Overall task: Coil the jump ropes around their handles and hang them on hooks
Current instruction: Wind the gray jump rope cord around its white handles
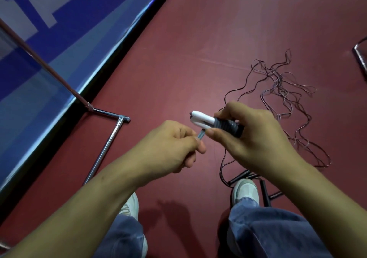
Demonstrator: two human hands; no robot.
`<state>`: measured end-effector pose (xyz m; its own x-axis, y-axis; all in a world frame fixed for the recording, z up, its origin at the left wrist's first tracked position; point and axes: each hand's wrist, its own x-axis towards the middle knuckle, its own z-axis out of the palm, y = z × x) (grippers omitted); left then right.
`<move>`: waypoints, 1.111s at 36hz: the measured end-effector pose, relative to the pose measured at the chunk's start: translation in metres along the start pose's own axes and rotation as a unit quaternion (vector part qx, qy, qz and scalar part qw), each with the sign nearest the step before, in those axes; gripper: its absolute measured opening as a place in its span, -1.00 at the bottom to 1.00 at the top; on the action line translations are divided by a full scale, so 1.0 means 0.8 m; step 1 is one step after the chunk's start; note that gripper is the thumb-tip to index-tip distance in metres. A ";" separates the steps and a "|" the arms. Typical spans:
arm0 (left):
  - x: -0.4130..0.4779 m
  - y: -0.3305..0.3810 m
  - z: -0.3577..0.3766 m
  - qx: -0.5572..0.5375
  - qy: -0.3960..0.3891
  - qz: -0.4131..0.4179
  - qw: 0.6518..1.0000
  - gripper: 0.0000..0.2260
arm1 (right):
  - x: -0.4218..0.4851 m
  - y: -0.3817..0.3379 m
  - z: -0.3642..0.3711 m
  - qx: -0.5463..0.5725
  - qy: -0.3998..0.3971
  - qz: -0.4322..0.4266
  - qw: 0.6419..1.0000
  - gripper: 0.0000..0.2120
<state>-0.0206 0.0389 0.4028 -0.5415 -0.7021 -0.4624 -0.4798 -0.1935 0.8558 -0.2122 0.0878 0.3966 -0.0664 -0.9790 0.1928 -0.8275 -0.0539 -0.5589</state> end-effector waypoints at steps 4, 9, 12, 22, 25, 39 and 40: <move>-0.005 0.007 0.000 0.054 -0.008 0.004 0.999 -0.76 | 0.000 -0.002 0.002 -0.057 -0.012 -0.015 0.998 -0.69; -0.011 0.010 -0.003 0.102 -0.008 0.015 0.995 -0.69 | -0.004 -0.009 0.010 -0.085 -0.038 -0.050 0.994 -0.68; -0.013 0.013 -0.010 0.015 -0.018 0.009 1.000 -0.68 | -0.006 -0.013 0.011 -0.101 -0.035 -0.074 0.992 -0.62; -0.021 0.020 -0.005 -0.063 -0.102 -0.010 0.993 -0.71 | -0.014 -0.026 0.023 -0.117 -0.013 -0.050 0.992 -0.59; -0.019 0.021 -0.006 -0.065 -0.110 -0.020 0.992 -0.71 | -0.016 -0.028 0.025 -0.133 -0.035 -0.046 0.989 -0.60; -0.014 0.019 -0.024 -0.029 -0.051 -0.035 0.998 -0.60 | -0.015 -0.027 0.025 -0.101 -0.080 -0.023 0.991 -0.53; -0.012 0.017 -0.026 0.025 -0.022 -0.022 0.999 -0.57 | -0.017 -0.027 0.026 -0.098 -0.087 -0.025 0.991 -0.53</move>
<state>-0.0074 0.0292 0.4236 -0.5494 -0.6621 -0.5096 -0.5366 -0.1879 0.8226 -0.1814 0.0985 0.3890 0.0604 -0.9961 0.0646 -0.9210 -0.0806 -0.3811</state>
